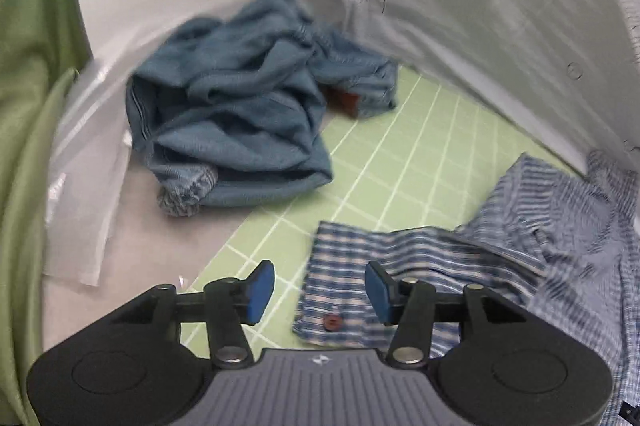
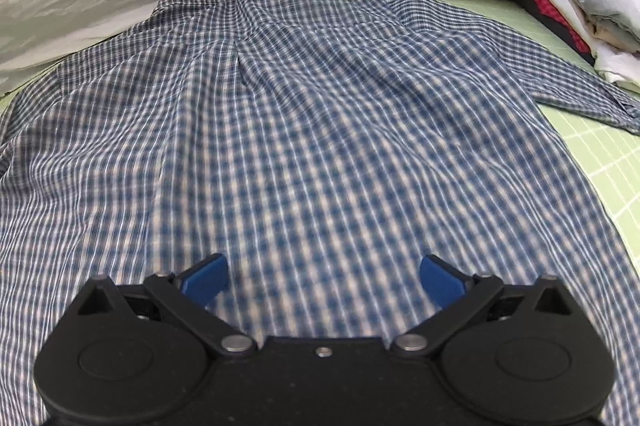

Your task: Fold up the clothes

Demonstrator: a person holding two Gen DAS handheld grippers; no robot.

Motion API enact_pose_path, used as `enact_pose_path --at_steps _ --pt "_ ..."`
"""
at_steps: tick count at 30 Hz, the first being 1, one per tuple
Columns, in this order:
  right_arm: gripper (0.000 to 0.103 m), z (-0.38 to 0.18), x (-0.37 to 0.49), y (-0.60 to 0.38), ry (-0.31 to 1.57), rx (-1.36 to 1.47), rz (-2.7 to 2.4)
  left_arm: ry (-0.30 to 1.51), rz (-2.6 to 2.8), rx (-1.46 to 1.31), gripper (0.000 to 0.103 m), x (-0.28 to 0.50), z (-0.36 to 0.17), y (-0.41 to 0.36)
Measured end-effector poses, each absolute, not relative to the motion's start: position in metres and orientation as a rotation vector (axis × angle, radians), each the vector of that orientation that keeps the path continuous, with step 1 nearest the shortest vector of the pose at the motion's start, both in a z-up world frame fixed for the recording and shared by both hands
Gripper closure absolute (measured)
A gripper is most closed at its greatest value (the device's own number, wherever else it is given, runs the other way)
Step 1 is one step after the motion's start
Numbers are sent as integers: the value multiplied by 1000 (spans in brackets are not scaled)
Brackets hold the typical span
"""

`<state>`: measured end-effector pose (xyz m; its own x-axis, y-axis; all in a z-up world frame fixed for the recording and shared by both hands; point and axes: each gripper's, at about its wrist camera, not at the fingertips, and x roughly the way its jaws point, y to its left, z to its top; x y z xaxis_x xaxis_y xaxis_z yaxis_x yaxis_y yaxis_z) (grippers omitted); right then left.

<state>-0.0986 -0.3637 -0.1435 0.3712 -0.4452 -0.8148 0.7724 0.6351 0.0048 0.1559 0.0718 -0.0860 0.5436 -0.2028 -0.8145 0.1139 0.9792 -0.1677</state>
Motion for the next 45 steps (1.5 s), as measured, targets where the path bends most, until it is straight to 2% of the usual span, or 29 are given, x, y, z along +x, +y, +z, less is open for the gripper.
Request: enact_pose_path --at_steps 2,4,6,11,12,14,15,19,26,29,30,32,33,34,36,38,40,45 --pt "0 -144 -100 -362 885 430 -820 1030 -212 -106 50 166 -99 71" --pt "0 -145 -101 -361 885 434 -827 1055 -233 -102 42 173 -109 67" --pt "0 -145 -101 -360 884 438 -838 1062 -259 -84 40 175 -115 62" --pt "0 -146 -102 -355 871 450 -874 1050 -316 -48 39 180 -126 51" --pt "0 -146 -102 -355 870 452 -879 1044 -324 -35 44 180 -126 50" --pt "0 -145 -102 -355 872 456 -887 1036 -334 -10 84 180 -126 47" --pt "0 -145 -101 -355 874 459 -890 1051 -338 -16 99 182 -127 48" --pt "0 -145 -100 -356 879 461 -893 1010 -284 -137 100 184 -115 75" --pt "0 -146 -101 -354 870 460 -903 769 19 -253 100 182 -56 163" --pt "0 -145 -100 -356 874 459 -895 685 59 -302 99 186 -39 186" --pt "0 -145 -100 -357 875 459 -893 688 73 -288 95 191 -40 186" --pt "0 -145 -100 -359 879 459 -887 726 113 -237 96 198 -46 180" --pt "0 -145 -100 -361 885 459 -880 745 116 -212 89 201 -49 176" --pt "0 -144 -99 -363 896 458 -871 761 114 -194 77 202 -52 172" --pt "0 -142 -98 -364 922 434 -850 779 108 -185 62 196 -54 165" --pt "0 -137 -99 -363 924 385 -835 788 84 -191 58 185 -53 159" --pt "0 -131 -103 -361 910 335 -823 807 48 -187 48 176 -56 149" --pt "0 -122 -137 -377 860 348 -863 855 -93 -153 42 154 -57 107"
